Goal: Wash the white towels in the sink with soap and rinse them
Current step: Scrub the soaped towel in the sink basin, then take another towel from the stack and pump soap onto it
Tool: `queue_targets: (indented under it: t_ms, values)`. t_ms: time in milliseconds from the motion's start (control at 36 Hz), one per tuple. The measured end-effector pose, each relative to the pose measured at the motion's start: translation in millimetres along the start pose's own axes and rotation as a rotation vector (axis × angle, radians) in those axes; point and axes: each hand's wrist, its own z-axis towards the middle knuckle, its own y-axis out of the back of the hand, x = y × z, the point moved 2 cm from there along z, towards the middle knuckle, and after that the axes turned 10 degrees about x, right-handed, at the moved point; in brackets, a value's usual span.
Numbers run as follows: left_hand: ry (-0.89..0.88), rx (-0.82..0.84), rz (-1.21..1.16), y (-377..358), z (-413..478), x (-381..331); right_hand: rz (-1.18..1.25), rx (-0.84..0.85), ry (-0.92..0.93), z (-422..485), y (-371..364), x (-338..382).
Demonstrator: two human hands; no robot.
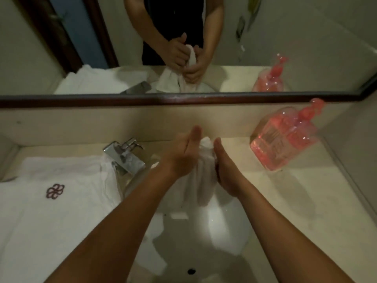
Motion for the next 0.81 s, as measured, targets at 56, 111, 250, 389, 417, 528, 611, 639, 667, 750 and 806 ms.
queue_targets:
  t_ms: [56, 111, 250, 389, 417, 528, 611, 639, 667, 750, 806]
  values:
    - [-0.016, -0.020, -0.053, 4.3, 11.6, -27.2, -0.072, -0.057, 0.076, -14.3, 3.0, 20.5]
    - [-0.035, -0.037, 0.031, 7.7, 20.7, -49.8, -0.200, -0.183, 0.198, -29.4, 10.2, 42.2]
    - [-0.204, -0.013, 0.277, 5.4, 33.3, -97.0, -0.327, -0.427, 0.436, -77.3, 28.7, 94.3]
    - [-0.104, 0.208, 0.226, -21.8, 46.1, -86.3, -0.250, -0.507, 0.478, -112.3, 44.9, 127.4]
    - [-0.047, 0.237, 0.174, -32.4, 46.8, -80.7, -0.252, -0.511, 0.489, -119.8, 48.1, 131.5]
    - [0.012, 0.189, 0.041, -74.2, 51.9, -75.0, -0.240, -0.652, 0.454, -155.9, 70.9, 131.3]
    - [0.000, 0.143, 0.001, -84.9, 55.5, -95.1, -0.160, -0.840, 0.411, -178.1, 94.0, 124.8]
    - [-0.007, 0.124, 0.024, -91.5, 60.1, -106.7, -0.145, -0.915, 0.409, -187.4, 107.3, 122.0]
    - [-0.033, 0.110, 0.047, -101.0, 66.5, -118.5, -0.143, -0.988, 0.404, -198.2, 119.4, 121.4]
    - [-0.115, 0.116, 0.091, -134.7, 84.2, -145.2, -0.232, -1.149, 0.361, -219.4, 154.6, 110.6]
    - [-0.102, 0.141, 0.092, -158.6, 94.2, -144.4, -0.276, -1.218, 0.300, -225.6, 171.4, 96.5]
